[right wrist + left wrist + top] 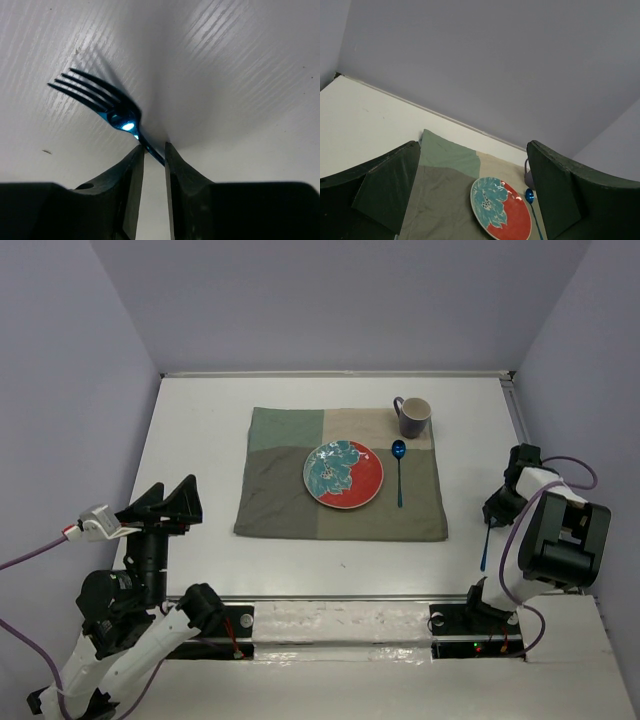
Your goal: Set the dinner table for one person
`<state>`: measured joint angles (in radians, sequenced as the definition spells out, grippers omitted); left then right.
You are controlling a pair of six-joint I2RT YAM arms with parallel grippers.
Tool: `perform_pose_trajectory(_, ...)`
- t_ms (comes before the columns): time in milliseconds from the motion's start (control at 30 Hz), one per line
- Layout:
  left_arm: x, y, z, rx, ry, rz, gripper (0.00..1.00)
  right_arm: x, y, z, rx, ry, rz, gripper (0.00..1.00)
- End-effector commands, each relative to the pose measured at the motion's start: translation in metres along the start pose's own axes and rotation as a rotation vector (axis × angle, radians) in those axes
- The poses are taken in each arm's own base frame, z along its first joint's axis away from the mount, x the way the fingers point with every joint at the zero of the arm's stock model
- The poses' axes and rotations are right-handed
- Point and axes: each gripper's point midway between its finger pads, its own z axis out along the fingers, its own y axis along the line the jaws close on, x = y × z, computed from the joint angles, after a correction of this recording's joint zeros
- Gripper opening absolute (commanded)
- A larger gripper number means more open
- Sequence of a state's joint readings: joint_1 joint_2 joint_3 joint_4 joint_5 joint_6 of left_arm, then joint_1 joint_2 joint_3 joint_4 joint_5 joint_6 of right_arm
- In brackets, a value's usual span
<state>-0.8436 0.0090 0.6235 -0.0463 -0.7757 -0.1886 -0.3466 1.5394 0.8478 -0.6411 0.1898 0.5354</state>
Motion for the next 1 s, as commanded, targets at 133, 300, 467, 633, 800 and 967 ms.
perform_pose_trajectory(133, -0.06, 0.022, -0.03, 0.023, -0.177, -0.185, 0.99, -0.02, 0.016, 0.017, -0.037, -0.039, -0.018, 0.12)
perform_pose_trajectory(300, -0.06, 0.022, -0.03, 0.023, -0.175, -0.184, 0.99, -0.029, 0.023, 0.016, -0.064, -0.06, -0.016, 0.11)
perform_pose_trajectory(467, -0.056, 0.019, -0.028, 0.036, -0.169, -0.172, 0.99, -0.039, 0.032, 0.01, -0.121, -0.114, -0.016, 0.0)
perform_pose_trajectory(633, -0.057, 0.022, -0.028, 0.018, -0.184, -0.172, 0.99, -0.041, 0.038, 0.006, -0.178, -0.17, 0.013, 0.0)
perform_pose_trajectory(800, -0.053, 0.021, -0.024, 0.008, -0.179, -0.155, 0.99, -0.04, 0.045, -0.002, -0.2, -0.218, -0.015, 0.0)
perform_pose_trajectory(967, -0.049, 0.019, -0.02, 0.0, -0.168, -0.136, 0.99, -0.05, 0.048, -0.03, -0.216, -0.313, -0.037, 0.0)
